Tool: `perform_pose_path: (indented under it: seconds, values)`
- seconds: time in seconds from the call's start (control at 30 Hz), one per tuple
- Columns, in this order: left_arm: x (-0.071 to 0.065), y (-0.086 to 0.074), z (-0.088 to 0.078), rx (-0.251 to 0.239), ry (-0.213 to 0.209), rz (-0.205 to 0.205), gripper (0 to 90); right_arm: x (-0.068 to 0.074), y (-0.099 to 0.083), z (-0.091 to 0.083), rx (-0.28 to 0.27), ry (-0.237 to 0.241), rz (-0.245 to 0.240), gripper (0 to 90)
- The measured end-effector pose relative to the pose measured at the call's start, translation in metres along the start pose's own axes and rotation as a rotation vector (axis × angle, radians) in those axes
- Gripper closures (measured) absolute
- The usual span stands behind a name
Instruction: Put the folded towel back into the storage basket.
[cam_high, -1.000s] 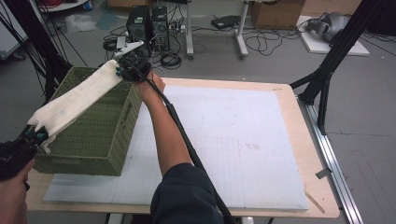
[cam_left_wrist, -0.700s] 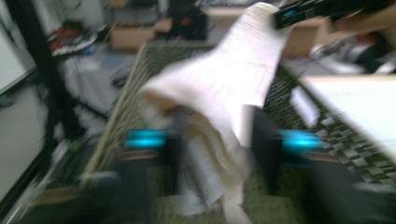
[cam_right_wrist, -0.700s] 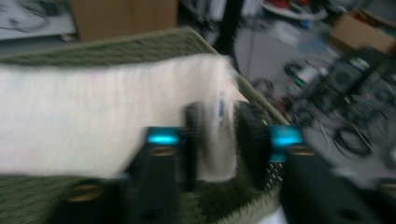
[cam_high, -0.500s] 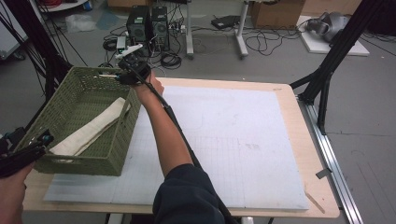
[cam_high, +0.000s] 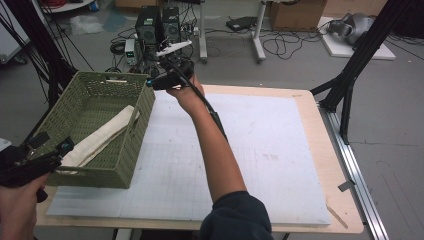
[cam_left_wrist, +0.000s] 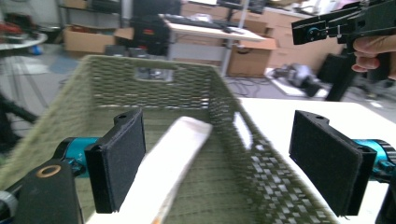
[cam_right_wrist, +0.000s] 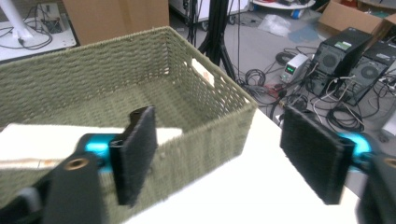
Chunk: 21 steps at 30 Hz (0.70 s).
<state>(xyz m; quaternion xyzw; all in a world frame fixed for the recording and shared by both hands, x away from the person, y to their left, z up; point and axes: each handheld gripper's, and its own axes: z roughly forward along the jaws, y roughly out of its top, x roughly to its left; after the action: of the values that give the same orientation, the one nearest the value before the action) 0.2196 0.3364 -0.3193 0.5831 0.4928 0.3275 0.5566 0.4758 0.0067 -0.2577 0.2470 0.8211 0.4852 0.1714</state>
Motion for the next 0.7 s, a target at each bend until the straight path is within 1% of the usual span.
perform_pose_path:
  seconds: [0.07, 0.2, 0.33, 0.47, 0.53, 0.63, 0.7]
  values:
    - [-0.006, 0.0, 0.003, -0.003, -0.03, 0.009, 19.1, -0.004, -0.005, -0.013, -0.001, 0.004, -0.007, 21.0]
    - [-0.016, 0.002, 0.01, -0.002, -0.095, 0.011, 19.0, -0.013, -0.02, -0.037, 0.019, -0.006, -0.005, 19.7]
    - [-0.03, 0.003, 0.017, -0.005, -0.159, 0.012, 18.9, -0.023, -0.04, -0.064, 0.012, -0.021, 0.022, 19.4]
    - [-0.046, 0.002, 0.028, 0.011, -0.212, 0.035, 18.9, -0.031, -0.062, -0.094, 0.01, -0.041, 0.043, 19.2]
    - [-0.054, 0.001, 0.033, 0.018, -0.235, 0.048, 19.0, -0.035, -0.072, -0.109, -0.001, -0.054, 0.047, 19.2]
    - [-0.067, 0.0, 0.041, 0.022, -0.277, 0.061, 18.9, -0.041, -0.086, -0.13, -0.014, -0.083, 0.063, 19.2]
    - [-0.075, 0.0, 0.044, 0.021, -0.304, 0.067, 19.0, -0.043, -0.095, -0.144, -0.014, -0.093, 0.071, 19.0]
